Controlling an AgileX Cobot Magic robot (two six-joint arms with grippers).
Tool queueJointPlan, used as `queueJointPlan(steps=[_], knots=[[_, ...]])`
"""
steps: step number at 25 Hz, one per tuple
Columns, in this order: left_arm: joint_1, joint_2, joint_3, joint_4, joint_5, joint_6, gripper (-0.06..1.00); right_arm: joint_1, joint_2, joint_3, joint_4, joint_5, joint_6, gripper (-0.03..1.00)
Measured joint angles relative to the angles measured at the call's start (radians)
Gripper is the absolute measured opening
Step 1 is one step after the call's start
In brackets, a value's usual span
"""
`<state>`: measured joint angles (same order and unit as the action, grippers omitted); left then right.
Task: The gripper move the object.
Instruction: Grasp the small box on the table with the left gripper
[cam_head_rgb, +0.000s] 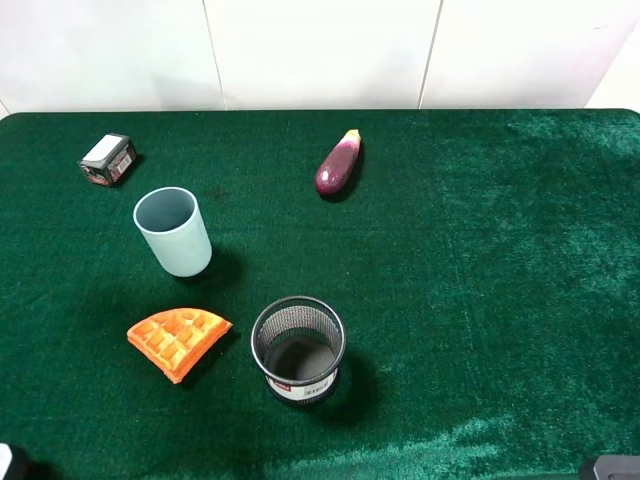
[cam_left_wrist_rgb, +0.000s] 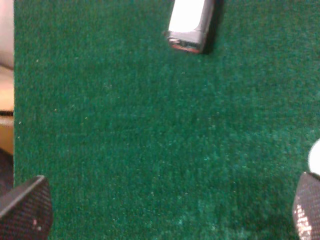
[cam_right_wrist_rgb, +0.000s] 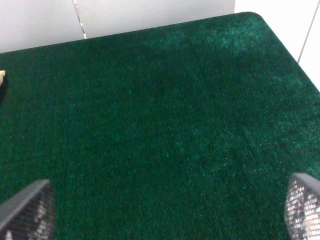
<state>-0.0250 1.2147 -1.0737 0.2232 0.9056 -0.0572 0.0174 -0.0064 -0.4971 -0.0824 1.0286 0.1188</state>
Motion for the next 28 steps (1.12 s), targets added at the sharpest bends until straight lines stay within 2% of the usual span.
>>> queueJointPlan(steps=[9,15,22,28], knots=[[0.086,0.144,0.000,-0.004,-0.112,0.046,0.98,0.000,0.000,0.000,0.000,0.000,0.000,0.70],[0.133,0.270,-0.001,-0.082,-0.239,0.133,0.98,0.000,0.000,0.000,0.000,0.000,0.000,0.70],[0.140,0.422,-0.007,-0.117,-0.383,0.180,0.98,0.000,0.000,0.000,0.000,0.000,0.000,0.70],[0.141,0.554,-0.115,-0.124,-0.418,0.227,0.98,0.000,0.000,0.000,0.000,0.000,0.000,0.70]])
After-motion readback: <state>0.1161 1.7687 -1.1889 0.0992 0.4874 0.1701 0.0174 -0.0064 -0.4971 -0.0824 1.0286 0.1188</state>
